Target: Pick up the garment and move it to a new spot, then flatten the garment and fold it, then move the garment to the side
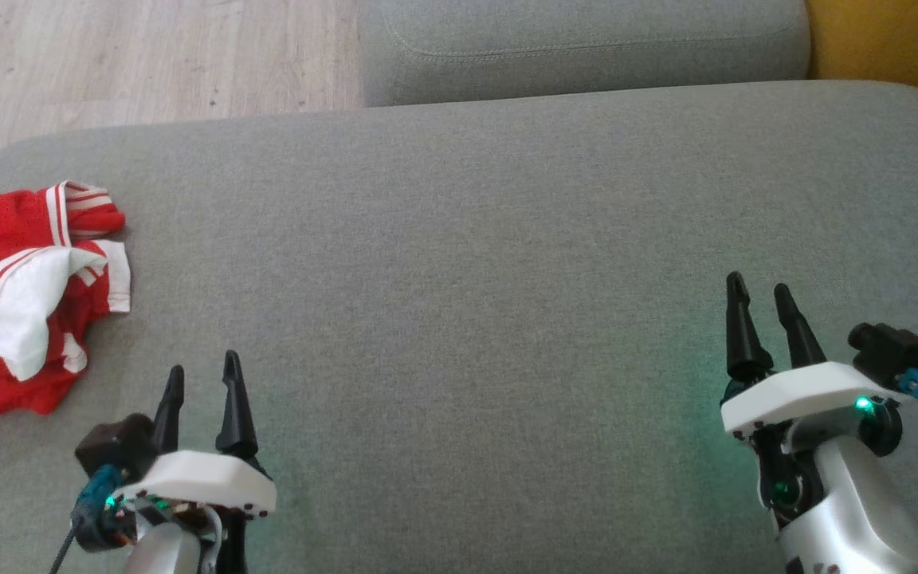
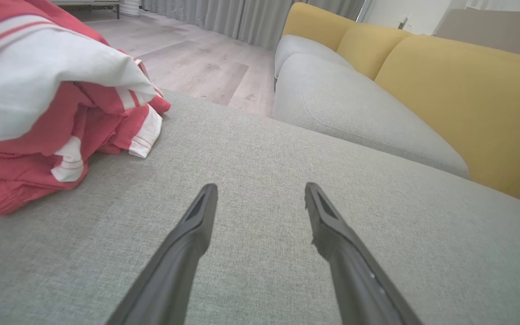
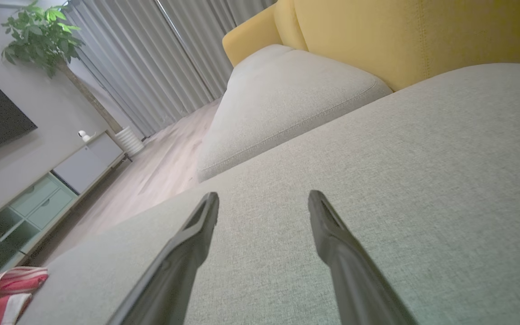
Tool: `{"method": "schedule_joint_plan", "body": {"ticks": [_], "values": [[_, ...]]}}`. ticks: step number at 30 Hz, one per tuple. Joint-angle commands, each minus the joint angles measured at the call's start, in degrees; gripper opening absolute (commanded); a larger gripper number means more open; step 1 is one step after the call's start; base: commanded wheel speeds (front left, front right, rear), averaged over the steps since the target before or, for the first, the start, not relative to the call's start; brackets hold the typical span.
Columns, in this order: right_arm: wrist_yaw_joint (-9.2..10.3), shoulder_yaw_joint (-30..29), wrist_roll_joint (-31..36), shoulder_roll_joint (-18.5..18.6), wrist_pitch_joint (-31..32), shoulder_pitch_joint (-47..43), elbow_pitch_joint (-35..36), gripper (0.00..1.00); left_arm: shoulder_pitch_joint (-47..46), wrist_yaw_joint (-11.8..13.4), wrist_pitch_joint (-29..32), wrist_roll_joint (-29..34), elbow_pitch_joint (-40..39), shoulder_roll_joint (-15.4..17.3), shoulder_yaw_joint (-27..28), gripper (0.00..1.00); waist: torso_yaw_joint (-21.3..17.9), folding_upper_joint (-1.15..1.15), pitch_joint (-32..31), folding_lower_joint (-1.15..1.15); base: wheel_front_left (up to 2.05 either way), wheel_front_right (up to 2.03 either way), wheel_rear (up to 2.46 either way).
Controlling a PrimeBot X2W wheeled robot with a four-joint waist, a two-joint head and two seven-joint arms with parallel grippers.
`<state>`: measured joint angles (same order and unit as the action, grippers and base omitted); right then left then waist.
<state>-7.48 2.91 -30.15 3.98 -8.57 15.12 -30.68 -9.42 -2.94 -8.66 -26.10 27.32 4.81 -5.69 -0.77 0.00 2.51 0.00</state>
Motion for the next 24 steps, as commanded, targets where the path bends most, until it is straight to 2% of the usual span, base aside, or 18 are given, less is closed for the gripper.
{"method": "schedule_joint_plan", "body": {"ticks": [1,14,24], "values": [[-0.01,1.34,2.51,0.21,-1.15,3.29,0.87,1.00,-3.35,0.43,-1.02,2.44,-1.22,1.19,0.70,1.00,-0.02,0.00,0.06,0.00,0.00,0.00,0.00],[-0.01,2.46,11.81,-0.20,-3.17,4.97,-2.12,1.00,-4.21,1.96,-3.05,10.81,0.69,1.60,-0.02,1.00,0.02,0.00,0.40,0.00,0.00,0.00,0.00],[-0.01,1.54,19.44,-0.61,-4.85,5.74,-3.45,1.00,-3.93,4.15,-4.75,17.23,1.57,1.20,0.97,1.00,0.01,0.00,0.73,0.00,0.00,0.00,0.00]]}}
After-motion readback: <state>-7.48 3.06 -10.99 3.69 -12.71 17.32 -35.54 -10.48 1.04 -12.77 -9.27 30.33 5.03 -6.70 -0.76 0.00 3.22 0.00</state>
